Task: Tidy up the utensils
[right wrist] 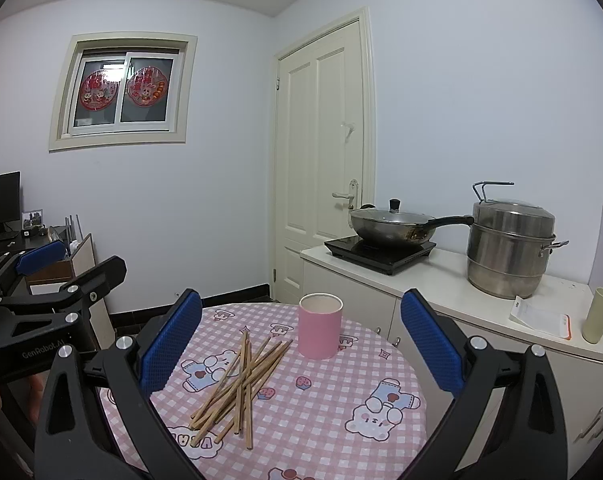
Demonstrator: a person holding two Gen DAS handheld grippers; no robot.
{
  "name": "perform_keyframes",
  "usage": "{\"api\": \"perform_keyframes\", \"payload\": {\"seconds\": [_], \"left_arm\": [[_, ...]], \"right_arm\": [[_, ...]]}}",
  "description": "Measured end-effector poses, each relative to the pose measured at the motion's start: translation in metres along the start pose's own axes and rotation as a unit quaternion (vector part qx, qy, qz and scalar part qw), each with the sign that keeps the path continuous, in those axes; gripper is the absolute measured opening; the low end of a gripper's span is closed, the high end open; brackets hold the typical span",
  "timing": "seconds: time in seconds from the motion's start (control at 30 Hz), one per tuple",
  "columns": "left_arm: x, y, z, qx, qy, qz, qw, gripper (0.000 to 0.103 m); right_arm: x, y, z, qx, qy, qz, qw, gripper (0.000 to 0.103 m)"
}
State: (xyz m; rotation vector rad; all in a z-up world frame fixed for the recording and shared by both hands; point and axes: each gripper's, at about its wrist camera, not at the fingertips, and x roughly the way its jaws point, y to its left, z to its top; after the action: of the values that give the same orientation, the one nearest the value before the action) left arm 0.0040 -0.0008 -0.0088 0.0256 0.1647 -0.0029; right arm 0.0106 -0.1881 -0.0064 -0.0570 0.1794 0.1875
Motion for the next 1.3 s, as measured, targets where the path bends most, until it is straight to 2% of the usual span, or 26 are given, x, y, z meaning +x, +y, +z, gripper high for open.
{"api": "perform_keyframes", "payload": {"seconds": [1.3], "left_arm": [[0.0011,-0.006,0.0032,0.006,0.003,-0.006,1.0,0.097]], "right_arm": [[0.0006,-0.0042,-0.0005,0.0,-0.005,-0.008,1.0,0.096]]}}
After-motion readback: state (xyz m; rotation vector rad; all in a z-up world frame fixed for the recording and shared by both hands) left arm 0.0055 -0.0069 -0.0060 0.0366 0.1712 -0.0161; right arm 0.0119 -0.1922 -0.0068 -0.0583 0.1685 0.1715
